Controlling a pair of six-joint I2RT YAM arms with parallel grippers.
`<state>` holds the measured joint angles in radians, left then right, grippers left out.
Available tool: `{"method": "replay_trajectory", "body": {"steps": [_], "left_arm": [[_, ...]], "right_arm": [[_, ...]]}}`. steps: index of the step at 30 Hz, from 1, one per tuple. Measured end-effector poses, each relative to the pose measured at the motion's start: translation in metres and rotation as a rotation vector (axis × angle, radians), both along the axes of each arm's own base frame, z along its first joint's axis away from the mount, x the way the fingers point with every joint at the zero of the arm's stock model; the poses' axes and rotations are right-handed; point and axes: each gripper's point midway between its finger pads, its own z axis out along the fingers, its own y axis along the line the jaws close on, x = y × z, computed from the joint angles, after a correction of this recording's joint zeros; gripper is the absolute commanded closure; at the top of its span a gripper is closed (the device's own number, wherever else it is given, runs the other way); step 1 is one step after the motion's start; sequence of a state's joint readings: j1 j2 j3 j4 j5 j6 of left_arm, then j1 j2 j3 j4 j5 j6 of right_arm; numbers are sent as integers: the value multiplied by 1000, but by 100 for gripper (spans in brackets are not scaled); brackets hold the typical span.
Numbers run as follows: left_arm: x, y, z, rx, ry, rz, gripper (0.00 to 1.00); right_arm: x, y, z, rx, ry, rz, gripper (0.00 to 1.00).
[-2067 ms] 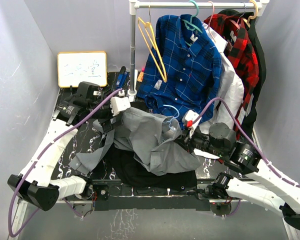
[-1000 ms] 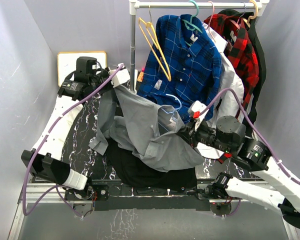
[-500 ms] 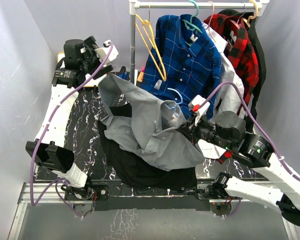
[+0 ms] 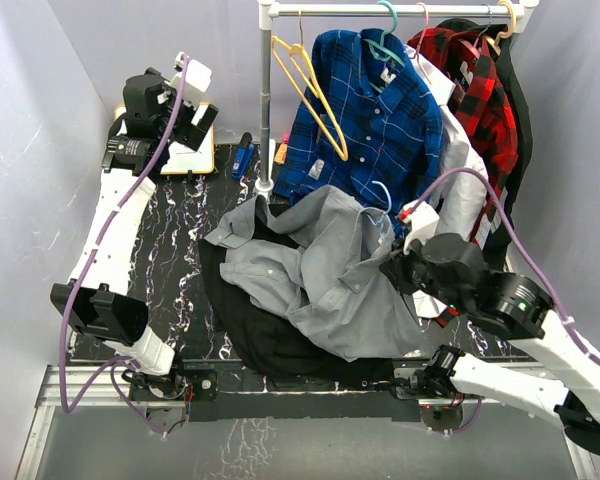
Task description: Place the shirt on the hanger
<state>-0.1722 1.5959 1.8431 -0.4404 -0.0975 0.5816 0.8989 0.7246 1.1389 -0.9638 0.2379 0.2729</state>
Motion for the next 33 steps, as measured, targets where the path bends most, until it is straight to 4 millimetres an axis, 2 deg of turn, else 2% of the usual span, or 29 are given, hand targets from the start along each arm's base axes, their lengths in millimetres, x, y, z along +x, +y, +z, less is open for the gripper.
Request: {"method": "replay_trajectory", "body": {"steps": [5, 11, 14, 17, 19, 21, 26, 30, 33], "left_arm": [[-11, -2, -2, -120, 42, 53, 2], [-25, -2, -31, -178, 129, 91, 2], [-31, -2, -39, -202, 158, 105, 2], [-35, -3, -39, -224, 164, 115, 2], [-39, -2, -37, -235, 159, 119, 2], [-42, -2, -33, -243, 149, 119, 2], [-50, -1, -24, -258, 124, 120, 2], [-53, -1, -32, -261, 140, 125, 2], [-53, -1, -41, -260, 162, 128, 2]], "right_arm": [[22, -12, -19, -107, 26, -152, 100], [54, -20, -19, -199, -37, -264, 100], [97, -34, -18, -208, -13, -345, 100], [145, -65, -22, -167, 16, -439, 100], [162, -80, -25, -158, 28, -461, 100], [171, -76, -20, -145, 24, -427, 100], [187, -46, 23, -56, -88, -283, 100], [189, -32, 54, -1, -165, -211, 100], [191, -27, 60, 18, -187, -188, 100]]}}
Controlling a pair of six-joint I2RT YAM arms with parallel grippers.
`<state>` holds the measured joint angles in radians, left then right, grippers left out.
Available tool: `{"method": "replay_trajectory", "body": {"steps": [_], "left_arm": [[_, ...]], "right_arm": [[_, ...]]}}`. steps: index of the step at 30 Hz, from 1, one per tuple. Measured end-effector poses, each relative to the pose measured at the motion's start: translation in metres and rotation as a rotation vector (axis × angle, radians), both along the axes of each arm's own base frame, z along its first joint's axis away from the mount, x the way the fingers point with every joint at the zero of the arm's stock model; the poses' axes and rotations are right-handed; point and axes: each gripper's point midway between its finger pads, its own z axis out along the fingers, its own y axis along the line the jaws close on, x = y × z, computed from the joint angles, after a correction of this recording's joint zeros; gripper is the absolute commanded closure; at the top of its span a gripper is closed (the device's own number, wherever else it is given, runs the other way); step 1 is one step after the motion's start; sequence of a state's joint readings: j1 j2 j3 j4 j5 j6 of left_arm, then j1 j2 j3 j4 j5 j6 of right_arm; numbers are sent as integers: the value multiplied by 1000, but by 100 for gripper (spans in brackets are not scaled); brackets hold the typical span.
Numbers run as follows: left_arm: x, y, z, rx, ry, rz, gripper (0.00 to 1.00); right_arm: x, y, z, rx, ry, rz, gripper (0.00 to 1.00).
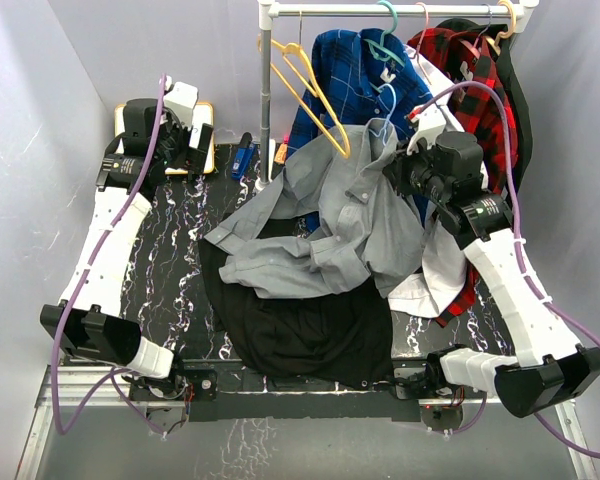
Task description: Place the shirt on the hanger
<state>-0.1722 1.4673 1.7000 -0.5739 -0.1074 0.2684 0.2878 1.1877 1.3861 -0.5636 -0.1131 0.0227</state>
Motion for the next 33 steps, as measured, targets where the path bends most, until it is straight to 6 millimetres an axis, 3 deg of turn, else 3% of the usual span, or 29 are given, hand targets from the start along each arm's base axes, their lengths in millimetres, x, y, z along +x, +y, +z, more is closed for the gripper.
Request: {"method": "replay_trajectory", "body": {"steps": [6, 12, 22, 29, 33], "left_arm": [[0, -1, -3, -9, 8, -3, 2], [0, -2, -4, -23, 11, 3, 2], [0, -4, -4, -35, 13, 2, 2], [0, -4, -13, -34, 29, 3, 2], [0, -5, -16, -36, 35, 1, 2]], "right_arm": [[8, 1, 2, -21, -5, 4, 100], [46, 5, 45, -41, -95, -17, 100], [74, 6, 92, -67, -209, -31, 100], [90, 15, 97, -80, -228, -2, 100], [89, 21, 81, -73, -221, 36, 100]]}}
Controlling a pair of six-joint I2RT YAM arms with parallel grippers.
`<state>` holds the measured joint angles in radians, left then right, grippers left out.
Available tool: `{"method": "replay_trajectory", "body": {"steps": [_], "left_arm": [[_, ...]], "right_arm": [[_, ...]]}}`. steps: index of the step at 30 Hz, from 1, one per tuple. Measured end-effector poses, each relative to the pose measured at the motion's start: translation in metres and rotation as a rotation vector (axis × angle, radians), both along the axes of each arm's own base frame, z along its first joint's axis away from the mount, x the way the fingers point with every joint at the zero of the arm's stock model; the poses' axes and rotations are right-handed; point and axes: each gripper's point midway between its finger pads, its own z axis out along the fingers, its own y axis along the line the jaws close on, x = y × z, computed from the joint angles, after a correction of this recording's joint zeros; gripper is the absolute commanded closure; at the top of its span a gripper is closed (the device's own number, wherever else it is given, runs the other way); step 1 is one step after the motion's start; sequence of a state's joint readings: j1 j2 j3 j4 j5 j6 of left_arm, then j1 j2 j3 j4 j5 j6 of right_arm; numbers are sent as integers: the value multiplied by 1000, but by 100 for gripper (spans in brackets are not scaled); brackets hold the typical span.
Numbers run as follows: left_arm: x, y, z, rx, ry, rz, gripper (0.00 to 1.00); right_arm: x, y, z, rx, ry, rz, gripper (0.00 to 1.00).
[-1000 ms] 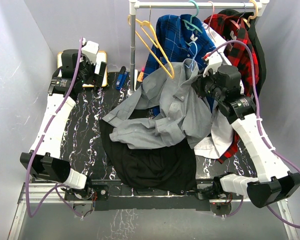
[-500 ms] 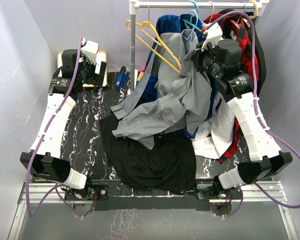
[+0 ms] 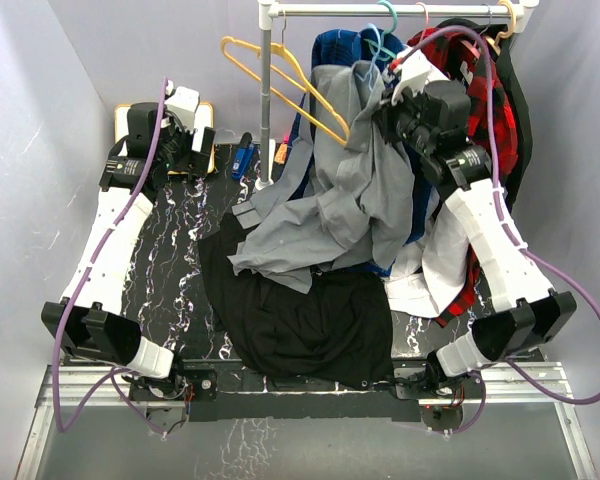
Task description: Place the shirt on the hanger
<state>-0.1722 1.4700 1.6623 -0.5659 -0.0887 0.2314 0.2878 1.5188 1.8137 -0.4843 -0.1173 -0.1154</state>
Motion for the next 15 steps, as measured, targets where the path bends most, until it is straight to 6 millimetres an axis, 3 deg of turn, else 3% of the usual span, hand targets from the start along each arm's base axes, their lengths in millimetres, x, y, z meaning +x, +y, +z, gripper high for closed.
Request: {"method": "replay_trajectory", "body": {"steps": [3, 6, 10, 15], "left_arm": [[0, -1, -4, -2, 7, -6, 2], [0, -3, -5, -6, 10, -14, 2], [-1, -5, -5, -12, 12, -25, 2], [-3, -9, -8, -21, 27, -45, 2]], "right_arm": [[-14, -1, -29, -19, 32, 20, 100], [-26, -3, -44, -53, 43, 46, 100], [-38, -9, -42, -105, 1, 56, 100], [-42, -19, -25, -145, -83, 27, 100]]}}
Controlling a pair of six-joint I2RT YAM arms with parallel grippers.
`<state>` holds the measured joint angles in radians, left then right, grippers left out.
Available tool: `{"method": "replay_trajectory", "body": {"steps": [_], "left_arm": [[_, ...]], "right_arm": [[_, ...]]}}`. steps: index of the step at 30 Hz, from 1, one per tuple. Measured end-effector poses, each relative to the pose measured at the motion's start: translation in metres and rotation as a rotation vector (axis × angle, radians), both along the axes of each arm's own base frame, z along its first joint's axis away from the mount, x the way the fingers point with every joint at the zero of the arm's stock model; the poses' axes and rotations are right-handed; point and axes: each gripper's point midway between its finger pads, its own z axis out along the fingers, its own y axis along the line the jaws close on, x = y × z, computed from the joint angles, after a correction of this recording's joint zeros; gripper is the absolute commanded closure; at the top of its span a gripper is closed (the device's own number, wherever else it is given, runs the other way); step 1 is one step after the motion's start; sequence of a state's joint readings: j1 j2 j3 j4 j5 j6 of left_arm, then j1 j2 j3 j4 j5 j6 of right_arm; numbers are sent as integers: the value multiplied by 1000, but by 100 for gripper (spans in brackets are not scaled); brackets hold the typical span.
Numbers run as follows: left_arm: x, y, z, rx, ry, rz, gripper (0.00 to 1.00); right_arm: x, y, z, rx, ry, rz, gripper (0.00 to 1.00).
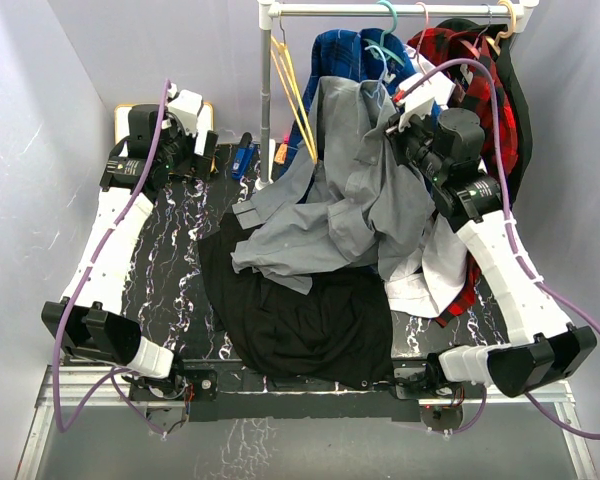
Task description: Place the shirt on the hanger
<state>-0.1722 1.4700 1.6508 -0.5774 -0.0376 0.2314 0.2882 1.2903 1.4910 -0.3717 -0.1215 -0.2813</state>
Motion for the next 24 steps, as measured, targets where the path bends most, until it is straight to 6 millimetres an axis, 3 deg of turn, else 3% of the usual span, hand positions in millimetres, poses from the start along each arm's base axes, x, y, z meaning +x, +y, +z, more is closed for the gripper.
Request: {"method": "replay_trajectory", "body": {"steps": [4, 13, 24], "left_arm": [[-3, -4, -3, -10, 19, -24, 2], [-6, -7, -6, -17, 33, -41, 2], [-7, -7, -13, -14, 49, -42, 2]], "right_arm": [[8, 1, 8, -8, -24, -3, 100], [48, 19, 33, 20, -62, 14, 100], [87, 29, 37, 47, -71, -44, 100]]}}
